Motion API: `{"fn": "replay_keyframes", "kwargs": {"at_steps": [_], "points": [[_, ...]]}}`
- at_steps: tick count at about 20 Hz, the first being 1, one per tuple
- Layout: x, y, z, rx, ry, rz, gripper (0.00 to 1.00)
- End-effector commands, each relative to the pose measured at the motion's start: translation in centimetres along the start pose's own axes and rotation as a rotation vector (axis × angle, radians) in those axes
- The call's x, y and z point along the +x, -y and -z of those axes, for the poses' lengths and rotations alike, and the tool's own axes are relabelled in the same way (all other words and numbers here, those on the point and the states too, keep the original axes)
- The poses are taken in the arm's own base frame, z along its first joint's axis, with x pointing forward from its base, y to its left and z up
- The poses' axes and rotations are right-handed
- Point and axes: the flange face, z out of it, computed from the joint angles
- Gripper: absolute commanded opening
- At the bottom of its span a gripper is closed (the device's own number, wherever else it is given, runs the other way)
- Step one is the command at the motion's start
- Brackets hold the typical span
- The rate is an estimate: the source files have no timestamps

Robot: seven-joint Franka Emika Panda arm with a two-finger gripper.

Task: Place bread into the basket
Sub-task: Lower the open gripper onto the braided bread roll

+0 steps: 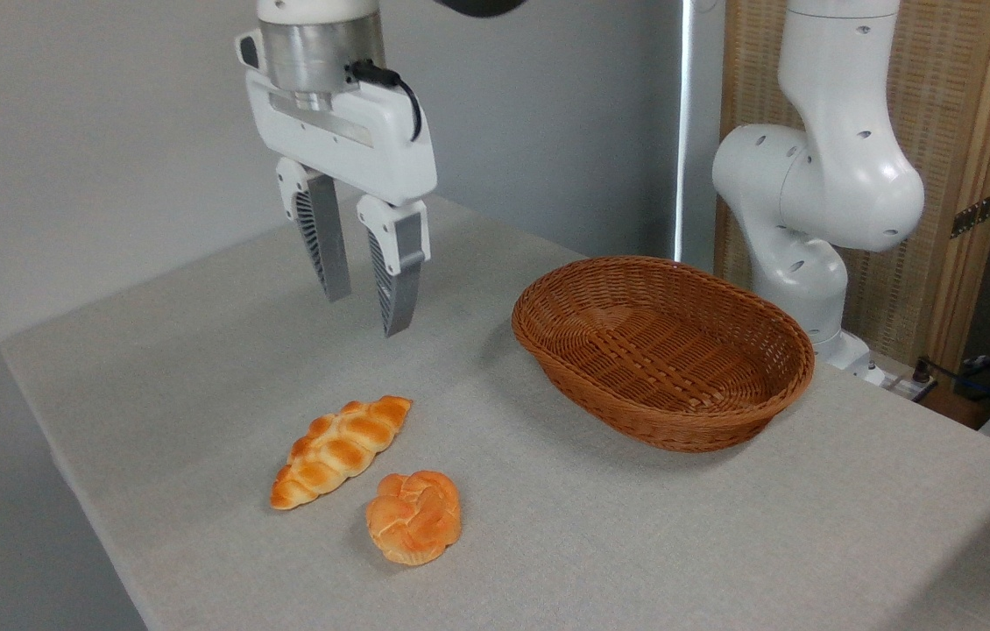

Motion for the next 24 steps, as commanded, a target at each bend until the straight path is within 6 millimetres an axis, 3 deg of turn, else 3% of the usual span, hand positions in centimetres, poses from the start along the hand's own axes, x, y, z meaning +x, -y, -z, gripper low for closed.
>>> {"fn": "replay_keyframes", "kwargs": {"at_steps": [1, 6, 11, 14, 24], "points": [[-2.6, -2.9, -2.6, 0.043, -0.055, 0.012, 1.0], [-1.8, -3.8, -7.0, 0.064, -0.09, 0.006, 1.0], [-0.3, -3.0, -10.2, 0.076, -0.13, 0.006, 1.0], [0.4, -3.6, -12.1, 0.06, -0.111, -0.015, 1.0], [1.8, -3.7, -14.7, 0.061, -0.135, -0.035, 1.0]]}}
